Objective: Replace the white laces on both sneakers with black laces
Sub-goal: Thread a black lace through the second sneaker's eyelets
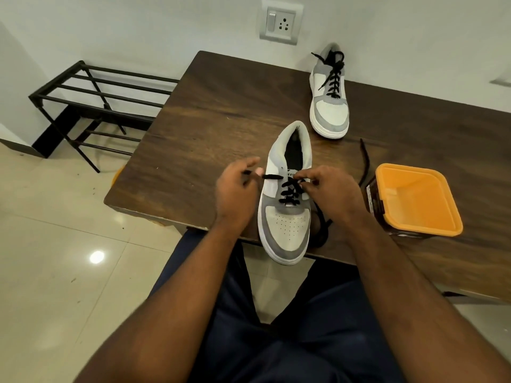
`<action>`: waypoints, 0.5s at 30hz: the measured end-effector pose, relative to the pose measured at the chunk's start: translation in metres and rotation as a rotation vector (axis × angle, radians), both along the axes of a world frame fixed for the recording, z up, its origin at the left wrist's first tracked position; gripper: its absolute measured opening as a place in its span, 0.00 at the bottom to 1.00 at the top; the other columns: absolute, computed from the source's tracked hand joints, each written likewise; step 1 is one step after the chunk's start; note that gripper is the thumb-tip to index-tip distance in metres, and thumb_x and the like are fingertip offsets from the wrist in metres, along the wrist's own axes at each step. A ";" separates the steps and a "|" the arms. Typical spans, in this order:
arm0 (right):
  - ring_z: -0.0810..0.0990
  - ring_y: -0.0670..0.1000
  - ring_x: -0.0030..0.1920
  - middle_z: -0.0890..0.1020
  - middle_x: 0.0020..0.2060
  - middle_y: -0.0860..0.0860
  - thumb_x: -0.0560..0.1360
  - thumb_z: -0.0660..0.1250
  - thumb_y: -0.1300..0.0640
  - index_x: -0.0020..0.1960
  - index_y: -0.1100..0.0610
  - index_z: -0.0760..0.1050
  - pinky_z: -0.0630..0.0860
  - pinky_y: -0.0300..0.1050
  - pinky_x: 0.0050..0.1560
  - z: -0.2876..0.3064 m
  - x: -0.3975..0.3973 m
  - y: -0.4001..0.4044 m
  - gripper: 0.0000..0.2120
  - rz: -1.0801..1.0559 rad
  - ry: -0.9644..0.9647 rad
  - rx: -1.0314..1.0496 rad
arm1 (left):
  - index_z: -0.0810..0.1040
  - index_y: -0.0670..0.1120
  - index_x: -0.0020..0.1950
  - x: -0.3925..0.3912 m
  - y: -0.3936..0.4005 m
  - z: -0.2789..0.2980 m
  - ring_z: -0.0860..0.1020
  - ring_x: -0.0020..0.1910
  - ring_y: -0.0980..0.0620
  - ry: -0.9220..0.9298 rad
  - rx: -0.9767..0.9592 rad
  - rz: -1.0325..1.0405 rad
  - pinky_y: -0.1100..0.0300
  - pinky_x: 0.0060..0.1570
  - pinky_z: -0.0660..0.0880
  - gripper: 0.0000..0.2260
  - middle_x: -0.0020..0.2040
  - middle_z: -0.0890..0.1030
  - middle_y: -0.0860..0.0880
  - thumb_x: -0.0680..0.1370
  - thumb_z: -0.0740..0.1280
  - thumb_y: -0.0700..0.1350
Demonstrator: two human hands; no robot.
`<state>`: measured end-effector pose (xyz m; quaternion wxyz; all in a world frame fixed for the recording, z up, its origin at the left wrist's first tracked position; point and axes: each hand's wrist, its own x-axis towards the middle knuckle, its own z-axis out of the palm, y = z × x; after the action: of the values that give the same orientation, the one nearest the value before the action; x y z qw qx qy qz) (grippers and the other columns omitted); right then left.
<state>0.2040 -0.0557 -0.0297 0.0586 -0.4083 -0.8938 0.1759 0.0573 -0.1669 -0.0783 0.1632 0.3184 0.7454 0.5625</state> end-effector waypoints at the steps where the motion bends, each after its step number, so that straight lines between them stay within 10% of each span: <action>1: 0.80 0.49 0.54 0.83 0.56 0.46 0.79 0.65 0.53 0.61 0.43 0.79 0.77 0.48 0.55 0.001 0.000 0.000 0.13 0.001 0.002 -0.005 | 0.82 0.47 0.58 0.006 0.006 0.000 0.81 0.52 0.56 -0.010 -0.029 -0.046 0.57 0.55 0.79 0.10 0.54 0.83 0.51 0.78 0.70 0.45; 15: 0.78 0.51 0.58 0.80 0.61 0.48 0.81 0.57 0.57 0.66 0.44 0.75 0.76 0.45 0.57 0.003 0.000 -0.001 0.17 0.030 -0.050 0.028 | 0.75 0.47 0.44 -0.003 0.003 -0.002 0.73 0.40 0.55 0.196 -0.311 -0.056 0.58 0.42 0.71 0.07 0.48 0.73 0.55 0.79 0.67 0.49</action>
<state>0.2040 -0.0570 -0.0271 0.0395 -0.3984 -0.9033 0.1539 0.0542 -0.1635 -0.0804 0.1526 0.3631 0.8265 0.4021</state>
